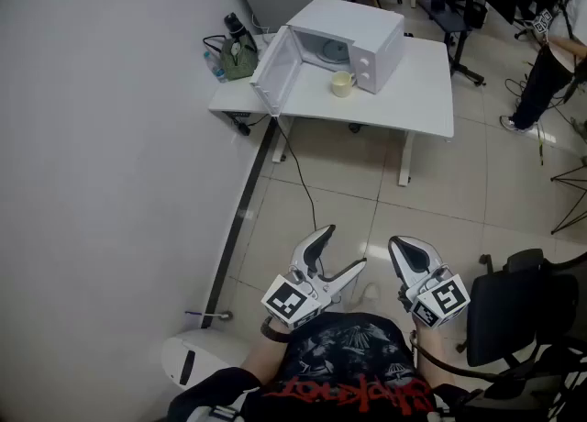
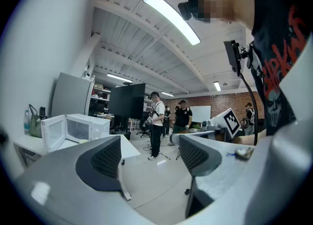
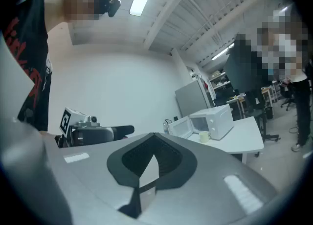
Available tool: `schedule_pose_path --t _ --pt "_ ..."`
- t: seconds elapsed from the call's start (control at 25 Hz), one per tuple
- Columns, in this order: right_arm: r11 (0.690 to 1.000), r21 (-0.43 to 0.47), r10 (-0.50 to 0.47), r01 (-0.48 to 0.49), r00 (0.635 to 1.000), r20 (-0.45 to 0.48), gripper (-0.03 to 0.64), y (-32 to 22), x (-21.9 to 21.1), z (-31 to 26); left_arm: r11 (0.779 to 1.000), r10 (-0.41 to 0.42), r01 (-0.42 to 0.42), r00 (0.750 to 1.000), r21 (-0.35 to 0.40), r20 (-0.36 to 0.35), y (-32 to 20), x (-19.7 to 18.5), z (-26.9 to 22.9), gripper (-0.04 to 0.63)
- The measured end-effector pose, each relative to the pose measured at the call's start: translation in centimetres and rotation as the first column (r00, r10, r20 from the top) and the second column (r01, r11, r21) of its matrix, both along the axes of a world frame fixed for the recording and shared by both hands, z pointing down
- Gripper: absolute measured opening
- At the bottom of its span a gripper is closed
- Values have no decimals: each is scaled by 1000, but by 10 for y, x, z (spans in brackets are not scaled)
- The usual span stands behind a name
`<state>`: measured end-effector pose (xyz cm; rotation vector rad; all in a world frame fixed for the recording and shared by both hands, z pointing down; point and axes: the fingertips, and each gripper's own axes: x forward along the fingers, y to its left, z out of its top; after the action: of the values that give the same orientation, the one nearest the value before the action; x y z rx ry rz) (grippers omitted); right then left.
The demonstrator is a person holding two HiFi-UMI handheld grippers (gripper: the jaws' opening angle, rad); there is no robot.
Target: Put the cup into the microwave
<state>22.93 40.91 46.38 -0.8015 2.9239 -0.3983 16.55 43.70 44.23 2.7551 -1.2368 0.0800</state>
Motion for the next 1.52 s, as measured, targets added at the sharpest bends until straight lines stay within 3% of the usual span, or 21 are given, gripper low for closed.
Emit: schedule_pose_path --t 0.28,0.44,0.6,0.68,0.72,0.8,0.88,1.16,1.28,1.52 --pt "999 52 14 -15 1000 6 0 -17 -15 -22 1000 -4 4 999 0 38 -19 -11 18 360" --pt "998 58 28 -33 996 81 0 -35 -47 -38 999 16 -16 1000 32 22 -39 -28 13 354" --pt "994 93 50 -53 998 42 0 -57 -81 -53 994 111 -110 994 18 -9 -54 -40 22 354" --pt "994 90 55 -57 998 30 0 -67 -103 -53 993 115 -115 993 18 2 -63 -62 24 349" --pt "995 82 60 -61 998 26 0 -71 -111 -51 994 109 -109 994 14 8 -67 -74 24 317" --pt "995 65 76 -77 997 19 0 -79 -123 -48 996 91 -92 996 10 11 -78 -98 22 102" --pt "994 58 90 -91 996 23 0 -84 -133 -49 997 71 -72 997 16 14 -87 -118 19 6" --pt "996 27 81 -81 997 10 0 -86 -161 -36 998 -24 26 999 56 -32 -110 -156 17 5" --pt "996 -17 88 -88 996 13 0 -100 -165 -28 997 -40 40 999 73 -6 -119 -160 21 3" --pt "994 -67 88 -86 995 35 0 -148 -166 -14 997 -70 70 998 16 -3 -163 -166 39 3"
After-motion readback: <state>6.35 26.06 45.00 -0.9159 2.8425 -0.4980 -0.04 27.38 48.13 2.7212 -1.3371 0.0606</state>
